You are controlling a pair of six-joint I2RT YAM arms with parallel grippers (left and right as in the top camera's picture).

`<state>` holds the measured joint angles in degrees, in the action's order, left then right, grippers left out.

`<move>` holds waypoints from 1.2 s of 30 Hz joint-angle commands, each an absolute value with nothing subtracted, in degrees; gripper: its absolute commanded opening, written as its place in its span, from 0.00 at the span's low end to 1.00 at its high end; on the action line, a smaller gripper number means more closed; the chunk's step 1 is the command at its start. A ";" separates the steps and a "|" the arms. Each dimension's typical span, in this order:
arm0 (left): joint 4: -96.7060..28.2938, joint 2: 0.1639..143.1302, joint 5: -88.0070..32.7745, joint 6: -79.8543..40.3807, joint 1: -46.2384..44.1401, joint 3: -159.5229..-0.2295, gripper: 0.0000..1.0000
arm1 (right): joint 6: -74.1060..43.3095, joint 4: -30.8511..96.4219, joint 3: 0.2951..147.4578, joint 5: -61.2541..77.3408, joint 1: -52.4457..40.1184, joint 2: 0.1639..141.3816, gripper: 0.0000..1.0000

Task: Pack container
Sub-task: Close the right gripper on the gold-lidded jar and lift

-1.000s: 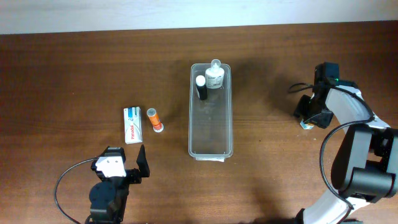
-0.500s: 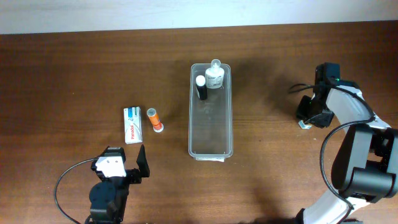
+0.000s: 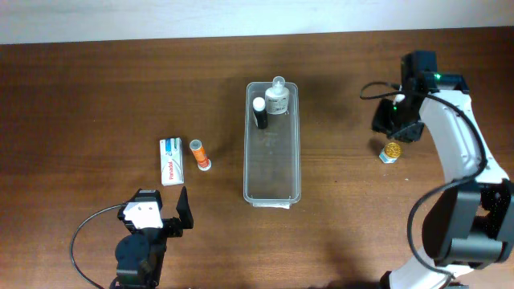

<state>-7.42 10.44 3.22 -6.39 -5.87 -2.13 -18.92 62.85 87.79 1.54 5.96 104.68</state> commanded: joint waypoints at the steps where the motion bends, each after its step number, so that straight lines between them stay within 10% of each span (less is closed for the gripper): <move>1: -7.29 10.00 2.79 -5.48 -5.85 -1.89 0.99 | -18.90 64.07 88.49 -3.29 5.28 103.55 0.70; 36: -7.29 10.00 2.79 -5.50 -5.85 -1.89 0.99 | -15.49 48.18 74.76 2.87 12.36 108.75 0.61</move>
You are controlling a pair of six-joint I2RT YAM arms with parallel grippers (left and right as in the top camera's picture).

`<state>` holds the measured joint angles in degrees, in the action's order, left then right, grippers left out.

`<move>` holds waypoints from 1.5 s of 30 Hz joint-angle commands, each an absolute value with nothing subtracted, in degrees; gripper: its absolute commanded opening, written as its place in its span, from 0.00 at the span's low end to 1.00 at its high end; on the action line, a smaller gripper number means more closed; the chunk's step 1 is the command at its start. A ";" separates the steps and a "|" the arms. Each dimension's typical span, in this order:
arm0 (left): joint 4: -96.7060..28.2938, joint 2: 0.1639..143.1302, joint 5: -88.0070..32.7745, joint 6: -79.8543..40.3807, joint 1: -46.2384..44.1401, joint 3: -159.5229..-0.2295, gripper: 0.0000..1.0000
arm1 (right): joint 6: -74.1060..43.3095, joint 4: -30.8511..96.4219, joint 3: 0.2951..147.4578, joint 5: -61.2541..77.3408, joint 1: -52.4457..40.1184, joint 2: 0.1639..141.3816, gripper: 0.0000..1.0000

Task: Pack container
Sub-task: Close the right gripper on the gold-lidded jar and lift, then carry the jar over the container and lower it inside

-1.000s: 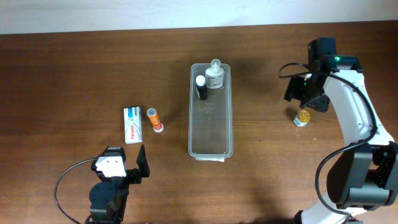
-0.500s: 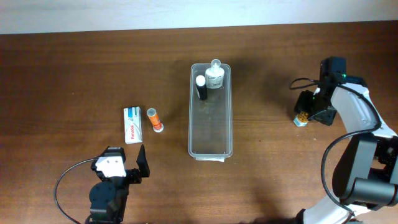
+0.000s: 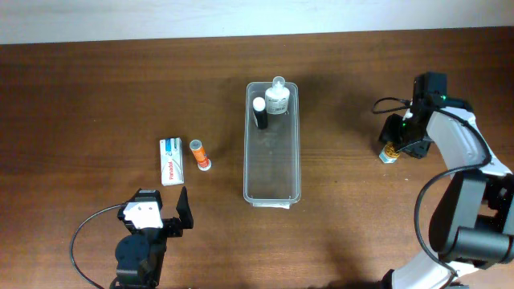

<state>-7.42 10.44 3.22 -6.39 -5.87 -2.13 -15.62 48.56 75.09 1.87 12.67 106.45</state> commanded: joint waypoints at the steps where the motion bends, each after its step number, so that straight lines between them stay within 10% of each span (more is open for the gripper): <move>1: -7.29 10.00 2.79 -5.50 -5.85 -1.89 1.00 | -15.49 48.16 74.76 3.01 12.34 109.16 0.59; 23: -7.29 10.00 2.79 -5.48 -5.85 -1.89 0.99 | -15.46 49.93 75.09 3.46 12.36 109.23 0.25; 45: -7.29 10.00 2.79 -5.48 -5.85 -1.89 0.99 | -15.49 52.45 75.46 5.80 -1.41 87.05 0.25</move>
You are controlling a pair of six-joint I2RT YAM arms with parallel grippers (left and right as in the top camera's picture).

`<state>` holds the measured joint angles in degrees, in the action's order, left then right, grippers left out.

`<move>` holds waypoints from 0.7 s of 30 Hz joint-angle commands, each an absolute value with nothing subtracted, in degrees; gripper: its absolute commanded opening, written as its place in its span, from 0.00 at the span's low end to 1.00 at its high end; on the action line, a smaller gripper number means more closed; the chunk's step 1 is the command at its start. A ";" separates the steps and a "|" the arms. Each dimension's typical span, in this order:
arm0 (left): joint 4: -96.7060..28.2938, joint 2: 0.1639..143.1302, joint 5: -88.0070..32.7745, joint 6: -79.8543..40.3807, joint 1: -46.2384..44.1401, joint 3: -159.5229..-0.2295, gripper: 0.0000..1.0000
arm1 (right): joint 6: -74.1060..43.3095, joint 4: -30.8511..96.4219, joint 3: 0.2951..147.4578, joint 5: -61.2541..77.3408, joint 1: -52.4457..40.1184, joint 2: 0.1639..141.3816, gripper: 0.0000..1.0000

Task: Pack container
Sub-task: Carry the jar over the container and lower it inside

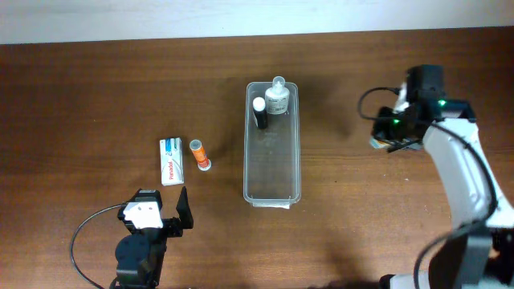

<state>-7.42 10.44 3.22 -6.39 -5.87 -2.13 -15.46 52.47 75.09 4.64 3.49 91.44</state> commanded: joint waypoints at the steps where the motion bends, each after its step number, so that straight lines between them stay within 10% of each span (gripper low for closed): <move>1: -7.29 10.00 2.79 -5.50 -5.85 -1.89 0.99 | -15.51 52.45 75.66 5.80 -3.57 86.21 0.25; 21: -7.29 10.00 2.79 -5.50 -5.85 -1.89 0.99 | -18.74 35.53 76.12 0.19 -29.08 91.50 0.25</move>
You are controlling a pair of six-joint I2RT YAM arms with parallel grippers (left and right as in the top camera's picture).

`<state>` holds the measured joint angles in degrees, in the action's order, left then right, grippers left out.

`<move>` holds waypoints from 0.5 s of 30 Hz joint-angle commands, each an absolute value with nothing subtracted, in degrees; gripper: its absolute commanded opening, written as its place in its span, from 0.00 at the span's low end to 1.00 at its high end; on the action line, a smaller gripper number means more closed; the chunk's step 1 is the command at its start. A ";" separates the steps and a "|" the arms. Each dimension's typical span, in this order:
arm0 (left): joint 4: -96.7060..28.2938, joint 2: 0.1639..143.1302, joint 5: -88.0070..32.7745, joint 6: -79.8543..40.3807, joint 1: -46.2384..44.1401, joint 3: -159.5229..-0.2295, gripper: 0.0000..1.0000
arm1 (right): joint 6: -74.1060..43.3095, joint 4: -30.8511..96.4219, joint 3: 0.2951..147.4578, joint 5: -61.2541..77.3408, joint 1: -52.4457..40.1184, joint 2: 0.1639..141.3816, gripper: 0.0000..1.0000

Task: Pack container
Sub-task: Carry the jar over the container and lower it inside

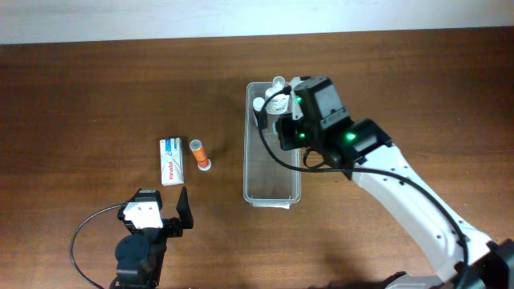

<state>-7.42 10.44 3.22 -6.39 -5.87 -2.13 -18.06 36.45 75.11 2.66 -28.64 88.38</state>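
A clear rectangular container (247, 164) stands mid-table, holding a black tube with a white cap (259, 112) and a small clear bottle (278, 83) at its far end. My right gripper (283, 133) hangs over the container's far half, just in front of the bottle. The small gold-capped jar is hidden under it and is absent from the table. A white toothpaste box (170, 160) and an orange tube (199, 153) lie to the container's left. My left gripper (182, 212) rests near the front left, away from everything.
A white label or card edge (271, 205) shows under the container's near end. The right arm's white forearm (401, 193) crosses the table's right half from the front right corner. The table's far edge meets a pale wall.
My right gripper has moved from the right side of the table to a spot over the container's far half. The left arm and the items on the left have not moved.
My right gripper first hovered beside a gold-capped jar on the right of the table, then stood down on it. At the last earlier moment the jar was off the table and the gripper was raised there. Now the gripper is over the container.
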 commanded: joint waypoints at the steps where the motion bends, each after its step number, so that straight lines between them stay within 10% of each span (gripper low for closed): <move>1: -7.29 10.00 2.79 -5.50 -5.85 -1.89 0.99 | -18.74 35.18 76.12 0.19 -29.08 92.36 0.25; 15: -7.29 10.00 2.79 -5.48 -5.85 -1.89 0.99 | -18.72 26.28 76.12 -3.07 -28.77 106.13 0.26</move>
